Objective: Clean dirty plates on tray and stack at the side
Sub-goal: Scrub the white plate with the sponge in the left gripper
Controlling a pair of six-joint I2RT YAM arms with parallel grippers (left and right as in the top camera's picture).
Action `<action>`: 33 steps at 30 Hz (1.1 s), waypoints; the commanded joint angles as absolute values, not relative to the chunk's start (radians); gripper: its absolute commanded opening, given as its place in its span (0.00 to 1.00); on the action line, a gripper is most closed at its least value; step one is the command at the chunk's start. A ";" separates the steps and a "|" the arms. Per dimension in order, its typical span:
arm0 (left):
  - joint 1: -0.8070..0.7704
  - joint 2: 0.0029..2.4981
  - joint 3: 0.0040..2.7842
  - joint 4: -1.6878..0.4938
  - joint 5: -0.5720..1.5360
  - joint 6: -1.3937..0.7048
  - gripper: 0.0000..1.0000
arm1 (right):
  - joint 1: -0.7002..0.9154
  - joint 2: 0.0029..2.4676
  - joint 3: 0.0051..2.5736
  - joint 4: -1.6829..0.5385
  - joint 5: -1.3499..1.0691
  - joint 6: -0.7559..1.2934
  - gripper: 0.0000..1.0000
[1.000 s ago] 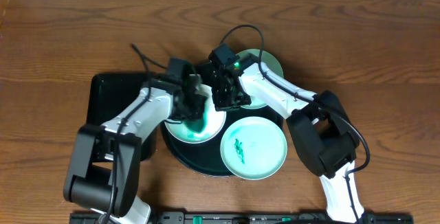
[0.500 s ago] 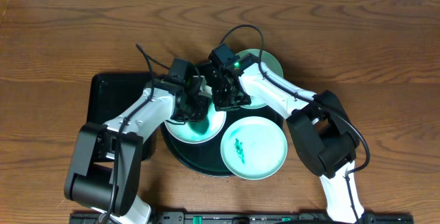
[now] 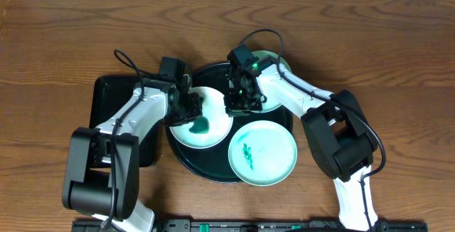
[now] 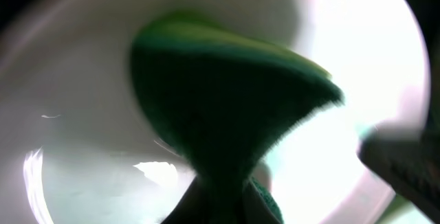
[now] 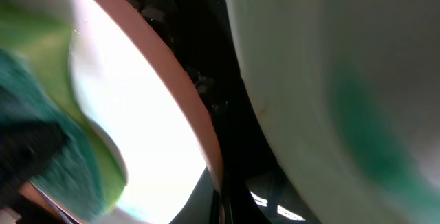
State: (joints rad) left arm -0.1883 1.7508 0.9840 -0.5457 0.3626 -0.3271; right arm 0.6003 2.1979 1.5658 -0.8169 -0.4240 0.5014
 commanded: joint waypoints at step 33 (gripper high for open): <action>-0.075 1.795 0.943 -0.579 0.044 -0.249 0.07 | 0.596 2.212 1.527 -0.830 -0.419 0.515 0.01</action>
